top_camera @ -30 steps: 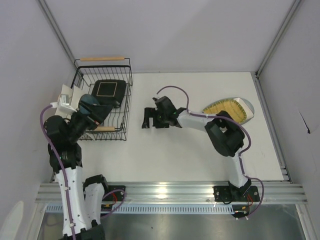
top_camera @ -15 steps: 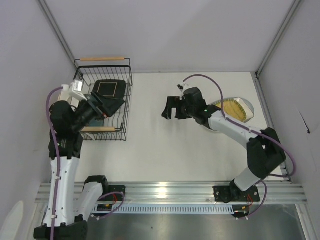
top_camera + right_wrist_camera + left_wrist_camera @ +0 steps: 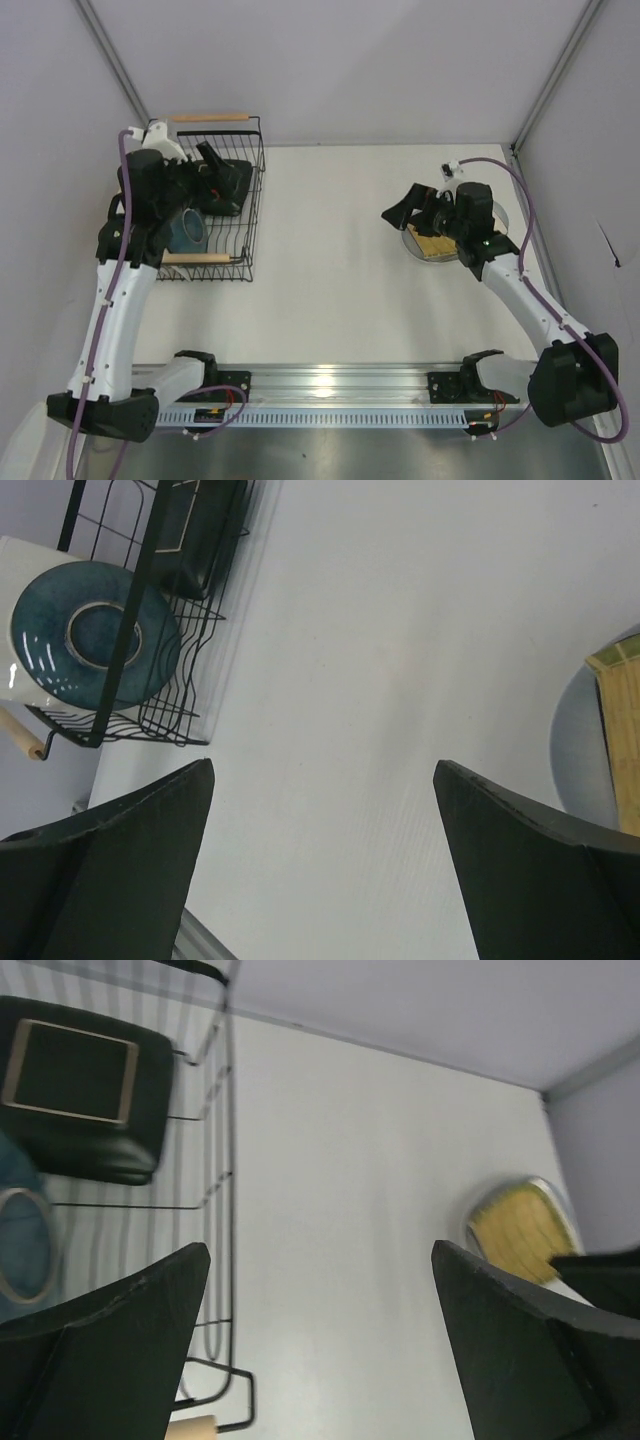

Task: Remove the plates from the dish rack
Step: Grab a plate with the left arm, then place the plate on the table

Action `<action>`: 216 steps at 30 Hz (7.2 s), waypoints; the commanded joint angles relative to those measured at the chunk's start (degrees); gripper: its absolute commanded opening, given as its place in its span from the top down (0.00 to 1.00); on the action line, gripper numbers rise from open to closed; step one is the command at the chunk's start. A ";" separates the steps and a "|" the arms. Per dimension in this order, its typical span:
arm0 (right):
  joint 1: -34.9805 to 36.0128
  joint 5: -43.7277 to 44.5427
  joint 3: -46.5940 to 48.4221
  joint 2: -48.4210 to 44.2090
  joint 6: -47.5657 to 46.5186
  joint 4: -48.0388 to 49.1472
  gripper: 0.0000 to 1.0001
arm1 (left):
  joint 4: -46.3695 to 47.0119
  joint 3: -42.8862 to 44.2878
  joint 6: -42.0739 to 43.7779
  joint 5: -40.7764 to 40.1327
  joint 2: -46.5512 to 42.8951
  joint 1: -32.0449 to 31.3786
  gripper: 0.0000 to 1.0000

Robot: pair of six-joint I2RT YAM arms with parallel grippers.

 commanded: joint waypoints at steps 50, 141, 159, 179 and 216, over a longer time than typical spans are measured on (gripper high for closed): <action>2.09 -9.88 -4.73 4.89 -0.20 4.16 0.00 | -5.56 -5.84 5.72 -25.28 16.05 13.62 0.00; 16.15 -4.44 18.56 23.09 -1.60 1.88 0.00 | 0.68 -2.41 3.97 -10.51 6.90 13.27 1.00; 3.68 0.93 9.87 7.02 1.30 2.04 0.00 | 15.18 10.84 1.50 3.04 5.84 -1.58 1.00; -19.53 6.36 -1.65 -10.92 5.69 -9.00 0.00 | 13.51 7.79 21.01 -32.91 21.13 -44.73 1.00; -26.04 17.29 -28.64 -7.77 25.64 -3.06 1.00 | 25.20 -9.00 18.46 -49.26 44.95 -74.54 1.00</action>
